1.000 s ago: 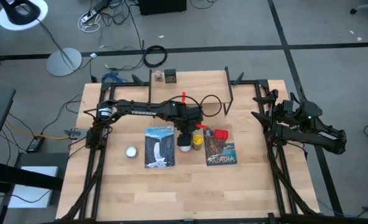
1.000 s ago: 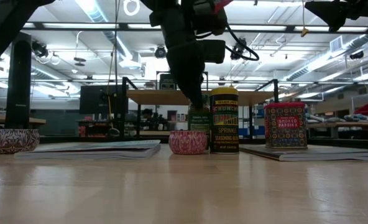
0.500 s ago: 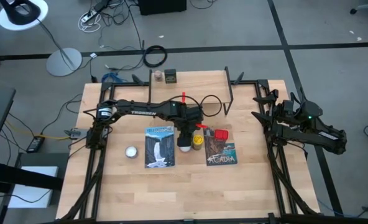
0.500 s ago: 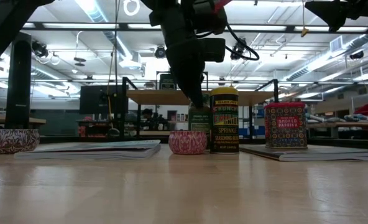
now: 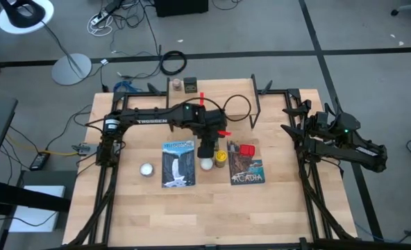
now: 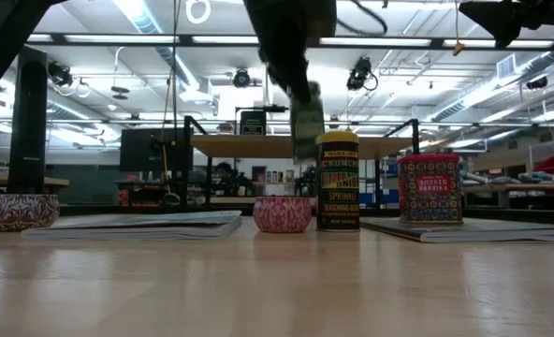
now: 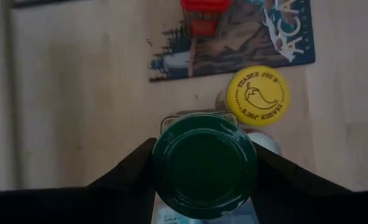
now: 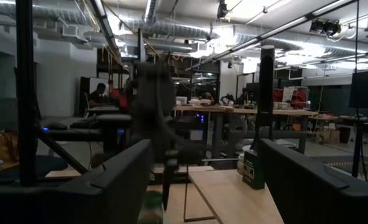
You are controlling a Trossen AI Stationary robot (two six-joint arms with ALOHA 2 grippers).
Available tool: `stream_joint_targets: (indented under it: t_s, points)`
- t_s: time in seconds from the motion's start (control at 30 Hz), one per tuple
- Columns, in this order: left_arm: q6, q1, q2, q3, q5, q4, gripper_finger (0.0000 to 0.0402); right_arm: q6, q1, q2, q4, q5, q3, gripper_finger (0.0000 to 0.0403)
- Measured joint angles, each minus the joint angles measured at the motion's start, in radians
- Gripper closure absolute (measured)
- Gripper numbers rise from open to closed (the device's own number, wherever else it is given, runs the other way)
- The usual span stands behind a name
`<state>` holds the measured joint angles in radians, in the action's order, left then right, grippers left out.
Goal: Shelf spices
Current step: Put the green spice on the shelf
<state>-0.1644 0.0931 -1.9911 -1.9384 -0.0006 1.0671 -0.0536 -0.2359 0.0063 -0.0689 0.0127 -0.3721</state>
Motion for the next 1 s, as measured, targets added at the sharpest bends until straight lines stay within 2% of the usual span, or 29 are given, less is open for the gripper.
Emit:
stream_joint_targets:
  t_s: [0.23,0.37,0.6,0.7,0.8,1.0]
  points:
    - [-0.078,0.005,0.0,-0.294,-0.119,0.205,0.0206,0.0,0.0,0.0,0.0,0.0,0.0,0.011]
    - [-0.105,0.058,0.002,-0.421,-0.148,0.226,0.0206,0.0,0.0,0.0,0.0,0.0,0.0,0.011]
    - [-0.126,0.24,0.009,-0.411,-0.14,0.254,0.0206,0.005,0.0,0.0,0.004,0.0,0.0,0.011]
    - [-0.148,0.312,-0.003,-0.41,-0.084,0.236,0.0206,0.005,0.0,0.0,0.01,0.0,0.0,0.011]
    - [-0.174,0.359,-0.008,-0.41,-0.024,0.19,0.0206,-0.004,0.0,0.0,0.011,0.0,0.0,0.011]
    - [-0.24,0.395,-0.051,-0.41,0.025,0.172,0.0206,-0.019,0.0,0.0,0.013,0.0,0.0,0.011]
